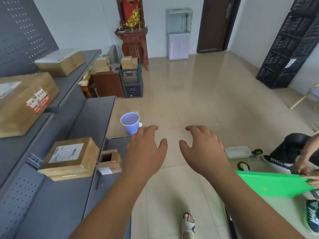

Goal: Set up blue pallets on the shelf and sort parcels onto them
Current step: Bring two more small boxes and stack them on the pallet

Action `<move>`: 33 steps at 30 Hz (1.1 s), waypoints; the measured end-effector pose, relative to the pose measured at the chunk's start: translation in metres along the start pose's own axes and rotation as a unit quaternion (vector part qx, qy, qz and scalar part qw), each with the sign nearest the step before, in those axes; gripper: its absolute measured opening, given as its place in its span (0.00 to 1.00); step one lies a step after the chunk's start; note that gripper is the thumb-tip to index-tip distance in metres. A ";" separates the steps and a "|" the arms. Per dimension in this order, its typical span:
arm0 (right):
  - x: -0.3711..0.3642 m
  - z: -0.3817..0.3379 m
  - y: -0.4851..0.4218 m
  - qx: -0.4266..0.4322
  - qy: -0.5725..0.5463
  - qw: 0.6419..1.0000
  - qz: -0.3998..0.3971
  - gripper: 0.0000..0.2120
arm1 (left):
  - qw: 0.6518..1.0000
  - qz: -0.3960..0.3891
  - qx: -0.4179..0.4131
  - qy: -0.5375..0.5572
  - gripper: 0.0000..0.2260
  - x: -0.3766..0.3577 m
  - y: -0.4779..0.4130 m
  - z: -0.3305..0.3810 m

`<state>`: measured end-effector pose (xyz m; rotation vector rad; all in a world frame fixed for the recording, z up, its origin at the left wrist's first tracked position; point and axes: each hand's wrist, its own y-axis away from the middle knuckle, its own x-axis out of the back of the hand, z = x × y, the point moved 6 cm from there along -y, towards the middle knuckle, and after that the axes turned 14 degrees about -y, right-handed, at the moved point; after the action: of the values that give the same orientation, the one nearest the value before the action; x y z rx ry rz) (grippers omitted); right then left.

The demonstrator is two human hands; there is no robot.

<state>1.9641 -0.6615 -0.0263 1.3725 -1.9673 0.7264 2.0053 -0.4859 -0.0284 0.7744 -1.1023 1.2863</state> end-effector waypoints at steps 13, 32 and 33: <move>-0.002 0.007 -0.283 0.023 -0.052 0.997 -0.052 0.27 | 0.997 0.045 0.050 -0.031 0.20 -0.024 -0.252 0.022; -0.104 -0.073 -0.569 0.027 -0.068 0.996 -0.049 0.26 | 0.996 0.059 0.061 -0.030 0.22 -0.047 -0.552 -0.062; -0.110 -0.079 -0.580 0.027 -0.074 0.996 -0.052 0.26 | 0.996 0.059 0.062 -0.033 0.22 -0.045 -0.562 -0.066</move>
<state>2.5572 -0.7155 -0.0079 1.5889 -1.9842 0.6516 2.5707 -0.5319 -0.0201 0.8600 -1.1442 1.4486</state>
